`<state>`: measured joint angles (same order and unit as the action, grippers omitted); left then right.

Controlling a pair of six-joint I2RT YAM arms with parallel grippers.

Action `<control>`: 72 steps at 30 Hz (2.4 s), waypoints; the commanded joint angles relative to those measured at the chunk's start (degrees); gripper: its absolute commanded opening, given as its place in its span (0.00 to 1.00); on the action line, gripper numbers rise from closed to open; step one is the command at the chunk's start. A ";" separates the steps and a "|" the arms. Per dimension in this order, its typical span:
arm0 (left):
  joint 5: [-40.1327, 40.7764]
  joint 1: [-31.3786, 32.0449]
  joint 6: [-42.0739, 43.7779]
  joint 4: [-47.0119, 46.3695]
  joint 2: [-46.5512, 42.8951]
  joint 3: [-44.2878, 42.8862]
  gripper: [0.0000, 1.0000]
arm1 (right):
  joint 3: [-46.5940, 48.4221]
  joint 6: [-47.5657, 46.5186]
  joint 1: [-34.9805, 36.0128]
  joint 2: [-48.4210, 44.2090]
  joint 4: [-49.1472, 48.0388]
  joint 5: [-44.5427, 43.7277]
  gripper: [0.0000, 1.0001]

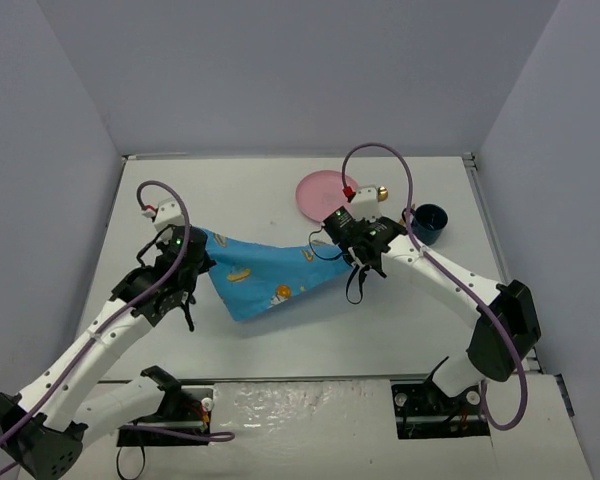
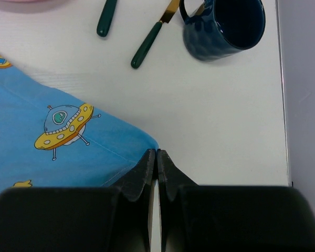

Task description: Set the dinner table for one person

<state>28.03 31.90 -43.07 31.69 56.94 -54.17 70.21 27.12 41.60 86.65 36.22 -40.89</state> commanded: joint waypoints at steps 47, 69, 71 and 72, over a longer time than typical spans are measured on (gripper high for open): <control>-29.26 -1.14 -8.45 -5.19 34.40 -10.37 0.00 | -2.20 3.00 9.72 20.46 -27.07 27.44 0.00; -21.96 -1.14 -6.09 3.91 37.40 -14.01 0.00 | -8.13 4.28 6.03 13.34 -21.92 13.41 0.00; -20.76 -1.17 -5.94 5.34 37.02 -14.33 0.00 | -7.84 4.02 5.68 14.42 -21.89 12.62 0.00; -19.97 -1.20 -5.89 6.04 36.81 -14.41 0.00 | -7.60 3.73 5.48 15.22 -21.95 11.94 0.00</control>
<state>3.81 30.96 -49.72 33.66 97.46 -65.23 62.32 31.04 48.20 101.87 12.67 -23.40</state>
